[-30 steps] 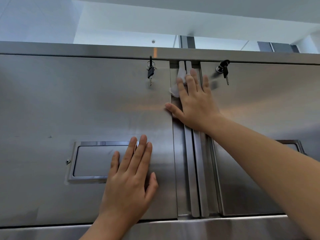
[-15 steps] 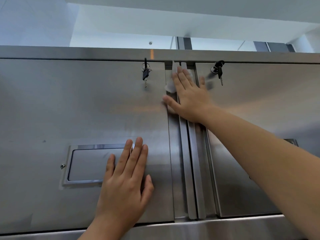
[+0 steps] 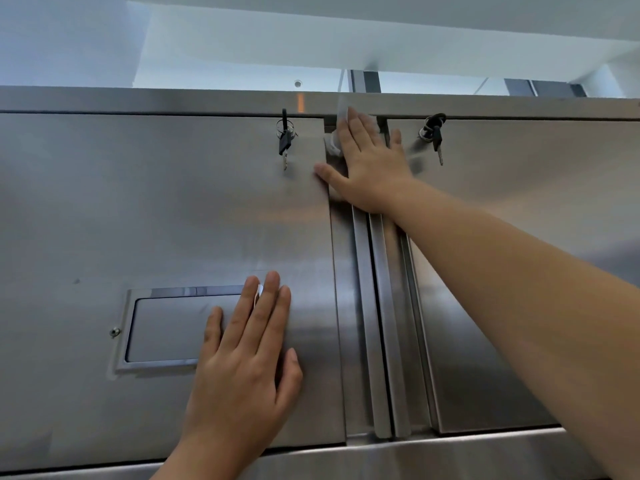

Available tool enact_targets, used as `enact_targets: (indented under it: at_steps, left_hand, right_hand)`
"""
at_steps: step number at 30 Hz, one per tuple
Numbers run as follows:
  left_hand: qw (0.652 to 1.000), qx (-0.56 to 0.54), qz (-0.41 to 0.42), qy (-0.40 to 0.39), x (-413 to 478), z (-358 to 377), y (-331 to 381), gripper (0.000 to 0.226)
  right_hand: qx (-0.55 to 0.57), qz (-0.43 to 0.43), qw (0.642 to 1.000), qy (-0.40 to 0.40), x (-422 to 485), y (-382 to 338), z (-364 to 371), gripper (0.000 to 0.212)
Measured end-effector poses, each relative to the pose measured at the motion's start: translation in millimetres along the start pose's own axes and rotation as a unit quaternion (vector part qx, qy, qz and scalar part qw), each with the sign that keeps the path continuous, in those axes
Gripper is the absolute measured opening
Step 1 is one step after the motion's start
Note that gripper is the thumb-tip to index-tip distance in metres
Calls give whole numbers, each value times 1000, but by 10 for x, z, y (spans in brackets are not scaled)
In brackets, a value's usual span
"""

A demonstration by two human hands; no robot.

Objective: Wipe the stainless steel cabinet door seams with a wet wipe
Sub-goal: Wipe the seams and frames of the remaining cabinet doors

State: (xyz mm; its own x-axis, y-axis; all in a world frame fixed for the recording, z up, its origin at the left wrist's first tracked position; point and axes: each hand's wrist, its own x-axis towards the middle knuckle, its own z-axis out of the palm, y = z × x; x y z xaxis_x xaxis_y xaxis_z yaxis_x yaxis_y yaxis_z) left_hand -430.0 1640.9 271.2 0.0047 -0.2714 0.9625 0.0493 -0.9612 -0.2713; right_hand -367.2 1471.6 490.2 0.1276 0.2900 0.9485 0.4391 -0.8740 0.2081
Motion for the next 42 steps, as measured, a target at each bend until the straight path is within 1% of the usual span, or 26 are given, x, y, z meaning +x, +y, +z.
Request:
enact_targets:
  at_steps: [4,13,22,27,32,37,42]
  left_hand:
    - [1000,4,4,8,6,-9,4,60]
    - [1000,19,-12,4,10,-26,28,59]
    - [999,44,-16,0,-2,-25,54,59]
    - [999,50,-11,-9,6,-47,80,58]
    - [999,33,-33,-13,20,-54,148,60]
    - [998,25,-59,-20,-40,-19,225,61]
    - [998,28,-53,-26,-149,2,259,61]
  right_hand:
    - [5,1,1000,9,-38,-34,52,81]
    - [15,-20,999,46,-608,-117,239,77]
    - [26,-16,998,48,-1261,-287,342,74]
    - [52,-8,998,38,-1601,-376,388,72]
    - [58,-6,998,34,-1873,-449,430,72]
    - [70,-12,996,47,-2130,-499,483,69]
    - [76,-15,995,69,-2359,-540,524,67]
